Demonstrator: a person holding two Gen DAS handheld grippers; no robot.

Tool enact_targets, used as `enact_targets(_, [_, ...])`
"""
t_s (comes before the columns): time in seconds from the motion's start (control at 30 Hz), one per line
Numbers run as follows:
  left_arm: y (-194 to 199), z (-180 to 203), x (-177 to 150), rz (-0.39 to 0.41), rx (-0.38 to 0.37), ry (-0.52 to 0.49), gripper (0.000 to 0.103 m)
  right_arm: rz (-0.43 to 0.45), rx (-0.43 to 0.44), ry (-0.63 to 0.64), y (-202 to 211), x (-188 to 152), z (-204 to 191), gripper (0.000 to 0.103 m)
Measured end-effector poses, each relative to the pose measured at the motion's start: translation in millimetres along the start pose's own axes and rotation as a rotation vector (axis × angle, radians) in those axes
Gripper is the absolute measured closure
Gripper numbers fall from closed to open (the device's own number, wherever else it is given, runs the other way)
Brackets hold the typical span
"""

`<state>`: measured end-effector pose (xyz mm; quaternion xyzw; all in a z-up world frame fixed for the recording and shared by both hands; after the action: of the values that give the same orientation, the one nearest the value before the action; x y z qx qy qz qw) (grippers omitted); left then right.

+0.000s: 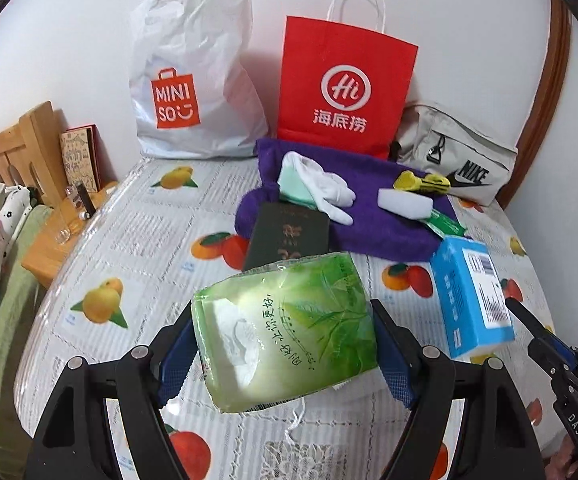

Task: Organize soft objects
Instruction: 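Carry the green packet and black strap toward the purple towel with both tools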

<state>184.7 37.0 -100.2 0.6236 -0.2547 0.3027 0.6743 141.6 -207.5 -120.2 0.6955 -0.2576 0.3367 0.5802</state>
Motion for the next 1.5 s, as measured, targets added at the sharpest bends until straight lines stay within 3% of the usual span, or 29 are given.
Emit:
enact_targets(0.87, [-19.2,12.5,76.3,0.063,0.005,-0.008,0.025,0.04,0.014,0.005,-38.3,81.5,12.5,0.083])
enact_targets(1.5, [-72.1,-2.3,84.1,-0.03,-0.025,0.058,0.025,0.004,-0.008,-0.019,-102.3,107.8,40.5,0.083])
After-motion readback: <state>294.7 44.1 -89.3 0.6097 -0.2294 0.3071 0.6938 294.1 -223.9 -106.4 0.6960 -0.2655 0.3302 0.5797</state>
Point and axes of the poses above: each gripper's, at about its wrist camera, not at the fingertips, and y roughly against the way its jaws point, z to its right, x to its top, the point moved 7 cm from there along -y, roughly the way its jaws point, and after that the axes turned 4 degrees about z, right-handed, at the moved point
